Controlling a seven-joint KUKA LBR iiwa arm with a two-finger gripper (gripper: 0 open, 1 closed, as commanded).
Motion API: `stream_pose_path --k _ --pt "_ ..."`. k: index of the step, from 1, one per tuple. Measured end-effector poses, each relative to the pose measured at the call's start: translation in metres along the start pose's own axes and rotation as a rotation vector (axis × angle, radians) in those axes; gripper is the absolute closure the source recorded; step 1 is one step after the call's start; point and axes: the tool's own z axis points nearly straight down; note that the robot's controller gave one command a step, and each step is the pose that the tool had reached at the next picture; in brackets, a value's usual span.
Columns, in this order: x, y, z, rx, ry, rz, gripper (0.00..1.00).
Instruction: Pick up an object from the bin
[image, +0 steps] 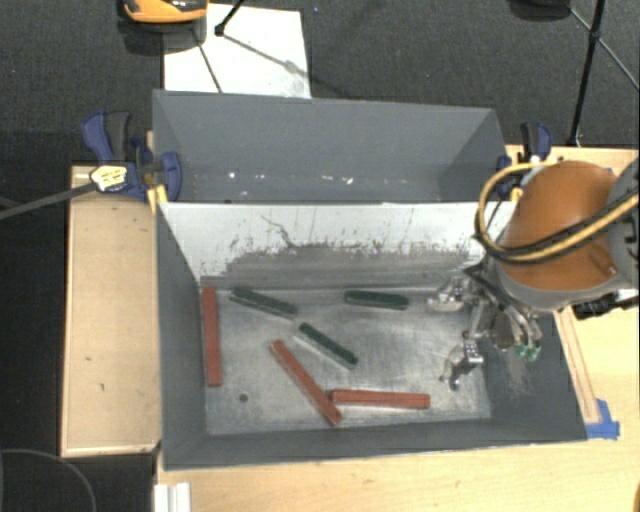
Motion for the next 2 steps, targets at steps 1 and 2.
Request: stream_pose_path --k 1,2 --pt "0.032 0.015 0.027 -0.002 0.014 0.012 0.00" --pt "0.020 0.026 0.103 -0.001 -0.001 0.118 1.00"
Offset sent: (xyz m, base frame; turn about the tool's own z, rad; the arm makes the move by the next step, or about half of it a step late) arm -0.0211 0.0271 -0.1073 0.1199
